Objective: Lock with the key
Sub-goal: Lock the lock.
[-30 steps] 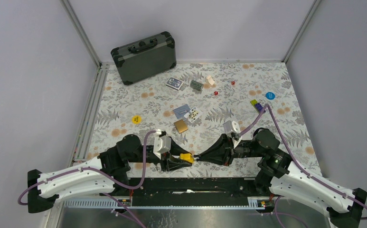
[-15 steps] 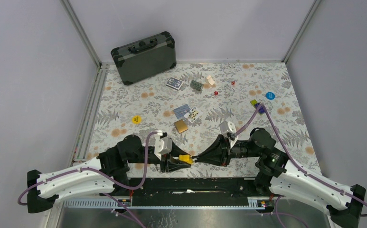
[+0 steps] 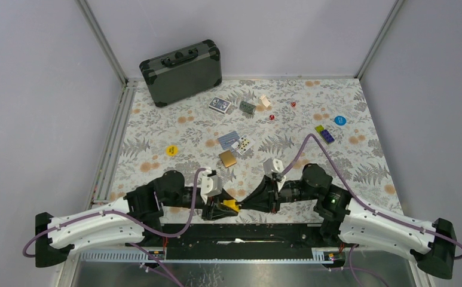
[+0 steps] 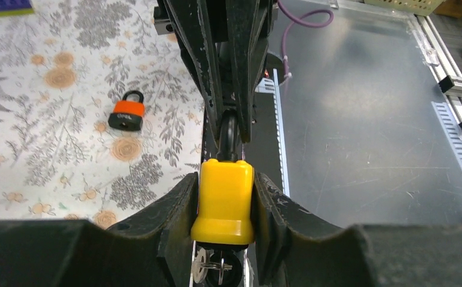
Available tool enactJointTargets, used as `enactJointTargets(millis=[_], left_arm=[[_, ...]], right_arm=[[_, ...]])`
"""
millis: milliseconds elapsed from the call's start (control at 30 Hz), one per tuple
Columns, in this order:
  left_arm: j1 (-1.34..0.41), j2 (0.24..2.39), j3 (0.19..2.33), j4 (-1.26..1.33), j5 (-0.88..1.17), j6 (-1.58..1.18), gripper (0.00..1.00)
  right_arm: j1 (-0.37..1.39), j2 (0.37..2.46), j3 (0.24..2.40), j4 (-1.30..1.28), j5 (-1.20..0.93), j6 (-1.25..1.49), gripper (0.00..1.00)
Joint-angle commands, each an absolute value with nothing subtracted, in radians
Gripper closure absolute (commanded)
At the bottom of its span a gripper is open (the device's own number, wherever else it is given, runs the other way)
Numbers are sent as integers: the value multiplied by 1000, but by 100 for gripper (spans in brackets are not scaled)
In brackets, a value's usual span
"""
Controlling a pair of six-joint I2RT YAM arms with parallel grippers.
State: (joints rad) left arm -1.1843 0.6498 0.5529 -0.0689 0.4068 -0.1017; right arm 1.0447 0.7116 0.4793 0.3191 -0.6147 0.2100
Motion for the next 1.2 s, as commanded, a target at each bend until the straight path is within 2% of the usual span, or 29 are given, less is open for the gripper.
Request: enactJointTargets(millis=[0, 667, 967, 1167], left_arm=[[-1195, 658, 609, 286, 410, -99, 100], [-1195, 633, 606, 272, 399, -96, 100], [-1195, 621, 592, 274, 399, -105, 100], [-1195, 636, 596, 281, 407, -107, 100]], right_arm=[[1109, 809, 452, 326, -530, 162, 100], [1212, 949, 462, 327, -433, 143, 100], [1212, 882, 424, 395, -403, 175, 80], [1213, 891, 423, 412, -414, 192, 77]])
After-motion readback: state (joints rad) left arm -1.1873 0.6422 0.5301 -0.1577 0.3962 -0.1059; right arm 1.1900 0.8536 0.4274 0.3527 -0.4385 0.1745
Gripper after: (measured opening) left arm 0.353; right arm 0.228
